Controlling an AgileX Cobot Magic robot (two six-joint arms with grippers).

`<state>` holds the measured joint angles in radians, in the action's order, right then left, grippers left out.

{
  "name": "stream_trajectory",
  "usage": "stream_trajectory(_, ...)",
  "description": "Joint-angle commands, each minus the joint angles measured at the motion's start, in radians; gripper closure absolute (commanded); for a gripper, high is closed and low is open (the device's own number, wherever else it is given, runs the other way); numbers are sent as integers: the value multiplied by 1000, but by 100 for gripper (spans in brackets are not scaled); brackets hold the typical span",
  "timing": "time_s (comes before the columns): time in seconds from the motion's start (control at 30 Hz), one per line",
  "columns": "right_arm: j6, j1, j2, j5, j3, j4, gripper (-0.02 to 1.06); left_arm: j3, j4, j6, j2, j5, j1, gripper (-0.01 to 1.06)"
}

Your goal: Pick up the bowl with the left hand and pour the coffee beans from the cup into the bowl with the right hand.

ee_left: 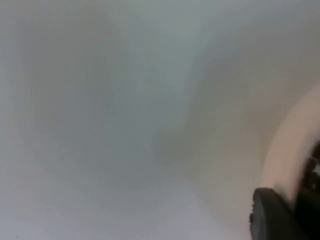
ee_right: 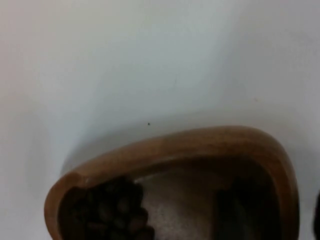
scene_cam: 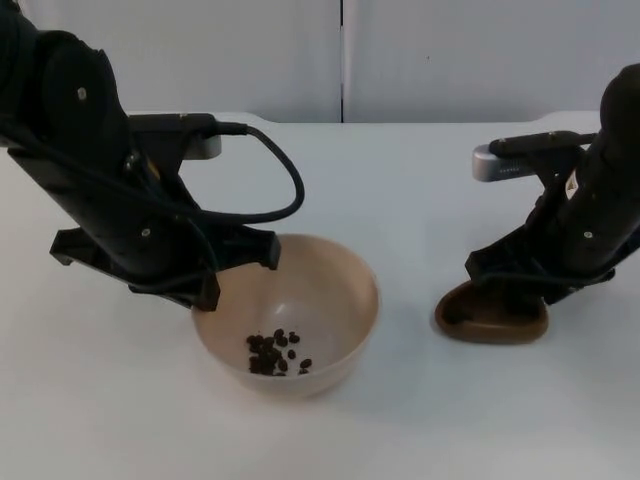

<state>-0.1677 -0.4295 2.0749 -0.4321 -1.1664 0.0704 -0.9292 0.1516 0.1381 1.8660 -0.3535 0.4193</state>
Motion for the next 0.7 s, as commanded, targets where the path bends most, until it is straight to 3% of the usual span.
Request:
stream_trajectory(0.0, -8, 3, -8, 7, 1, 6, 52, 4, 8, -3, 1, -6, -2, 80)
stream_trajectory(0.07, -12, 3, -8, 11, -1, 6, 38, 4, 8, -3, -5, -5, -2, 62)
stream_trajectory(0.1, -12, 3, -8, 11, -1, 6, 38, 4, 8, -3, -5, -5, -2, 62)
stream_trajectory(0.17, -14, 3, -12, 11, -1, 6, 31, 4, 16, -3, -14, -6, -2, 41)
stream_trajectory(0.23, -14, 3, -26, 9, -1, 6, 29, 4, 14, -3, -37, -5, -2, 26)
stream_trajectory(0.37, 3, 3, -81, 9, -1, 6, 29, 4, 12, -3, -95, 3, -2, 15)
stream_trajectory(0.67, 51, -1, -375, -10, -1, 5, 29, 4, 12, -7, -313, 19, -2, 14)
